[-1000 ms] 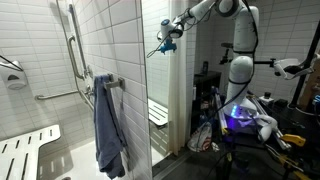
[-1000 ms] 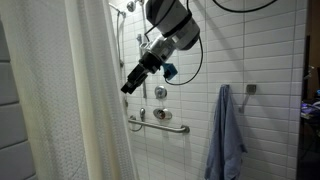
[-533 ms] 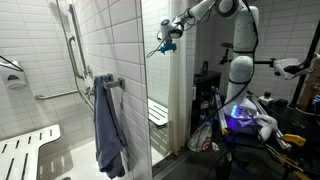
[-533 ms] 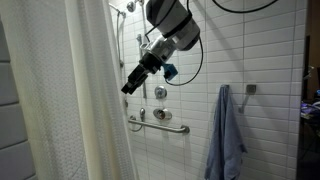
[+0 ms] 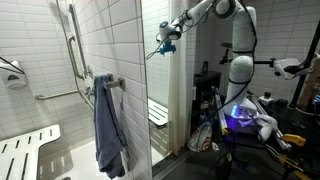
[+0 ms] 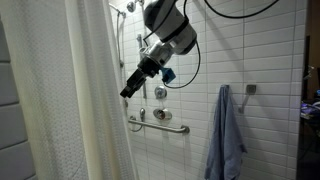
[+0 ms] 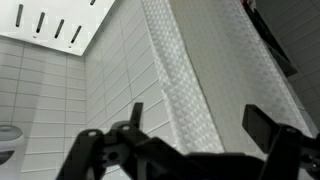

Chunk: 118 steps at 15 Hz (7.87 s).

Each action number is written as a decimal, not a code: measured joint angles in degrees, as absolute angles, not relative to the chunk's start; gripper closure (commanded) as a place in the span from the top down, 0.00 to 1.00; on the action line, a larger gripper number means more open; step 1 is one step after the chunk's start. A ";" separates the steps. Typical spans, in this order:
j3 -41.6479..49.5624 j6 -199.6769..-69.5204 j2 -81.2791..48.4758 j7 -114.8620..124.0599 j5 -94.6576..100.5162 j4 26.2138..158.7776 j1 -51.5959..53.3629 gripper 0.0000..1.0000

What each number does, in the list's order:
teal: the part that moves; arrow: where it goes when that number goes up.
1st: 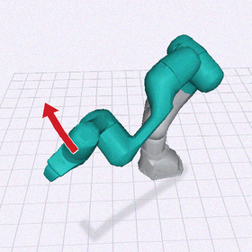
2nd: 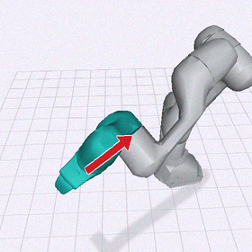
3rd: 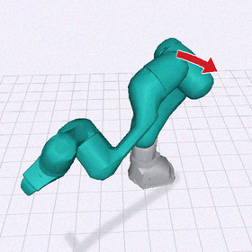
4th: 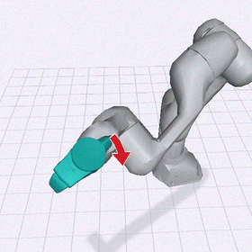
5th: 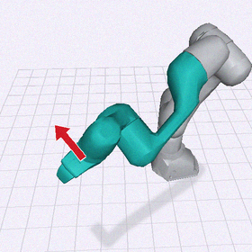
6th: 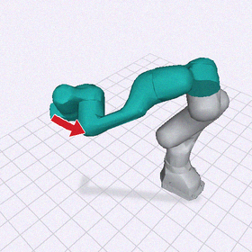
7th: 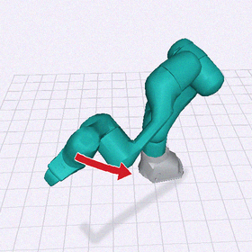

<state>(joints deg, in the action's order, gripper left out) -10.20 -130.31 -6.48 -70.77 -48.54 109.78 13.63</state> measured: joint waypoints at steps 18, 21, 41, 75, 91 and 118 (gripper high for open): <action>-16.25 -107.97 -35.23 -79.64 -49.74 72.59 10.90 1.00; -16.56 -103.40 -41.18 -79.54 -49.74 64.39 10.89 0.69; -11.47 -111.67 -47.40 -56.75 -43.70 50.90 16.30 0.00; -10.34 -133.63 -11.05 -17.45 -23.18 101.09 11.42 0.00; -9.07 -134.55 -10.84 -11.30 -20.74 100.99 6.81 0.00; -8.93 -134.92 -10.85 -9.31 -20.54 101.09 6.85 0.00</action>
